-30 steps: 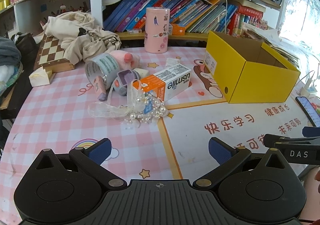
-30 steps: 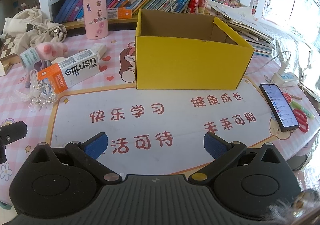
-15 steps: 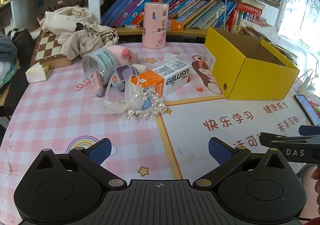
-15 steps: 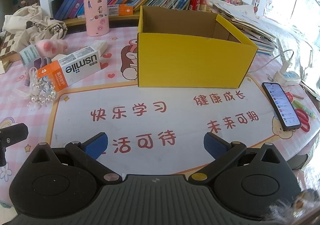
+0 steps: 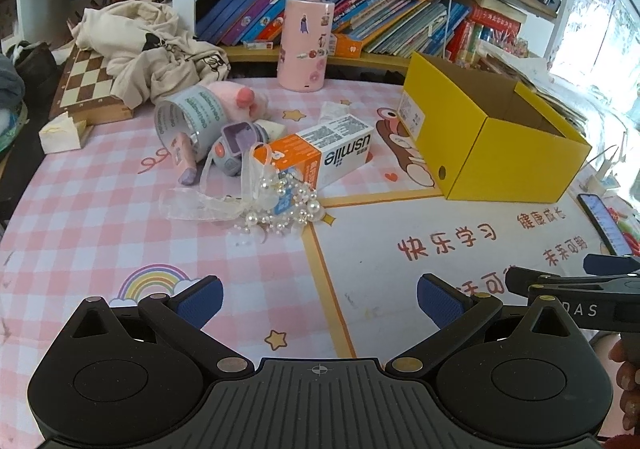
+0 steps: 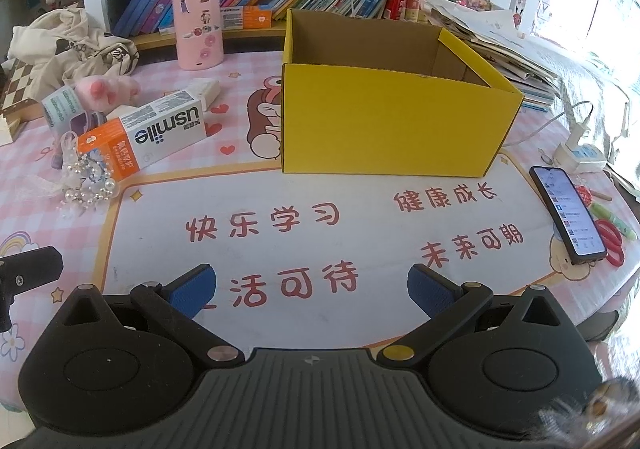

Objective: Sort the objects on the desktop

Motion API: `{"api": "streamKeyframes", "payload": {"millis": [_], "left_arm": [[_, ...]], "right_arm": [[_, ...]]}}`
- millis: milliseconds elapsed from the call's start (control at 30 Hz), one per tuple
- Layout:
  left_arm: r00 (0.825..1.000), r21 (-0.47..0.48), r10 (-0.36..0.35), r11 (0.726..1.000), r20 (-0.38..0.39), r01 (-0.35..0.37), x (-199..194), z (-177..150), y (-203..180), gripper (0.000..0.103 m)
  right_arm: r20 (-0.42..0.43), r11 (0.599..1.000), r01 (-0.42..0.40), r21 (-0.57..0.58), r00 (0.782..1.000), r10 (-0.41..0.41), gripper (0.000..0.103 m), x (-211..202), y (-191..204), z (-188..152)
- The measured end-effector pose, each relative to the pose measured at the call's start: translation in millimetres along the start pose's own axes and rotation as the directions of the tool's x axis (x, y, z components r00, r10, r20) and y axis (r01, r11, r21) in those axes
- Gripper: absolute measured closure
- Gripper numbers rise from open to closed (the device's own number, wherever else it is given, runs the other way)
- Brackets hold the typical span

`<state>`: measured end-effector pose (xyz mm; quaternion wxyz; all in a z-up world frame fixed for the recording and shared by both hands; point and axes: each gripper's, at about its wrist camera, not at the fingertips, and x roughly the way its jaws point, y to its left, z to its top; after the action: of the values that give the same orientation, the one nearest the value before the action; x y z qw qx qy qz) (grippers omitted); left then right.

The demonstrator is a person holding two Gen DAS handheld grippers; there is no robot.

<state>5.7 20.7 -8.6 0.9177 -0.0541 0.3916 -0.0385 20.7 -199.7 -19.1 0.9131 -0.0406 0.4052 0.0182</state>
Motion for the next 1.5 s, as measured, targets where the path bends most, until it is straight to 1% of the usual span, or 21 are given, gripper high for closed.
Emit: {"api": "streamKeyframes", "payload": {"millis": [267, 367, 533, 833, 1167, 1333, 1500], "left_arm": [[1.0, 0.013, -0.002, 1.0, 0.016, 0.002, -3, 1, -2, 0.0], [1.0, 0.022, 0.014, 1.0, 0.027, -0.015, -6, 1, -2, 0.0], [0.999, 0.003, 0.017, 1.0, 0.041, -0.017, -9, 1, 2, 0.0], [0.999, 0.009, 0.041, 0.999, 0.025, -0.042, -6, 1, 3, 0.0], [0.997, 0.013, 0.072, 0.997, 0.007, -0.073, -1, 2, 3, 0.0], [0.996, 0.0, 0.094, 0.996, 0.011, -0.094, 4, 8, 1, 0.0], [0.996, -0.009, 0.09, 0.996, 0.018, -0.09, 11, 17, -5, 0.0]], "right_arm": [[0.003, 1.0, -0.001, -0.006, 1.0, 0.001, 0.0, -1, 1, 1], [0.005, 1.0, -0.003, -0.008, 1.0, 0.003, 0.0, -2, 1, 1], [0.009, 1.0, -0.012, -0.014, 1.0, 0.012, 0.0, -4, 2, 1], [0.053, 0.989, -0.049, -0.14, 0.997, 0.057, 0.0, -9, 21, 0], [0.047, 0.983, -0.086, -0.161, 0.994, 0.095, 0.0, 1, 24, 9], [0.045, 0.976, -0.116, -0.186, 0.991, 0.126, 0.0, 9, 23, 17], [0.041, 0.962, -0.158, -0.221, 0.984, 0.171, 0.0, 21, 22, 31]]}}
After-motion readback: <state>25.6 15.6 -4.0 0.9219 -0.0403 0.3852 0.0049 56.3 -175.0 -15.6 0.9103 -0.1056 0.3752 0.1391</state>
